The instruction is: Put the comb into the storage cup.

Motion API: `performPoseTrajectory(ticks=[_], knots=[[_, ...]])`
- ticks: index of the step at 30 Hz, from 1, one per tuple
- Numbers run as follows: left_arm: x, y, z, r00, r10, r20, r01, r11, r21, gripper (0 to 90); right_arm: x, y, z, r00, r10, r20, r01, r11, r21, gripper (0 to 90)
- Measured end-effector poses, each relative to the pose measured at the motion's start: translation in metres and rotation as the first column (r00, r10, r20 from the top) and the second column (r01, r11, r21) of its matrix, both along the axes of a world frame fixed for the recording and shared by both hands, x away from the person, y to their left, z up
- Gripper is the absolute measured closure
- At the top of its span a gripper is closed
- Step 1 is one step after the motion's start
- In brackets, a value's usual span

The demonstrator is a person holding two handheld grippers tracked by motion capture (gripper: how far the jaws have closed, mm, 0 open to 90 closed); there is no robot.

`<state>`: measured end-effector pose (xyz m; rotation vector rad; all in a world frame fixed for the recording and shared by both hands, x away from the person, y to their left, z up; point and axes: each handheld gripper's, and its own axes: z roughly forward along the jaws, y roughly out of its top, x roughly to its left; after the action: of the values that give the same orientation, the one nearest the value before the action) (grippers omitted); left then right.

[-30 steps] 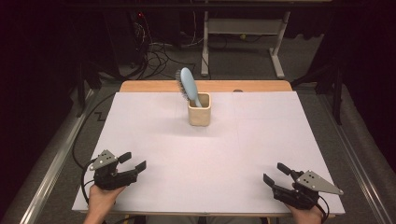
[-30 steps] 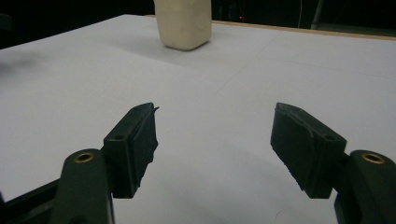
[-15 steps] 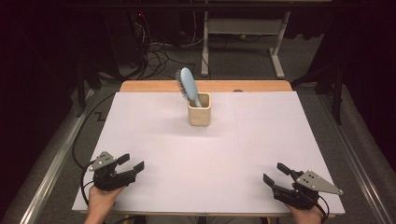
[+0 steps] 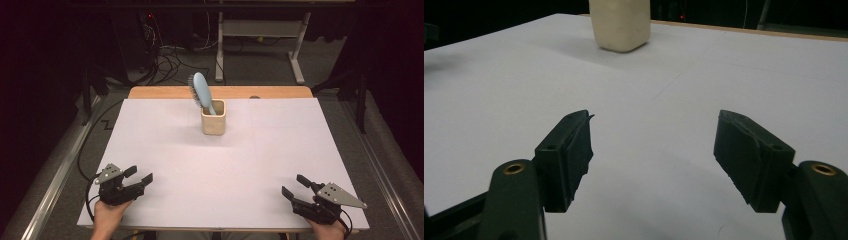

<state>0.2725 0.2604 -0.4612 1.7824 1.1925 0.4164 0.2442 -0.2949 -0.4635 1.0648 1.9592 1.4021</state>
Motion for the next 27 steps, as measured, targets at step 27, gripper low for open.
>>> performPoseTrajectory(ticks=[27], knots=[[0.0007, 0.0078, -0.0064, 0.9990, 0.030, -0.032, -0.029, 0.9996, 0.004, 29.3, 0.0009, -0.0022, -0.0006, 0.9999, -0.006, -0.010, 0.006, 1.000, 0.007, 31.9]])
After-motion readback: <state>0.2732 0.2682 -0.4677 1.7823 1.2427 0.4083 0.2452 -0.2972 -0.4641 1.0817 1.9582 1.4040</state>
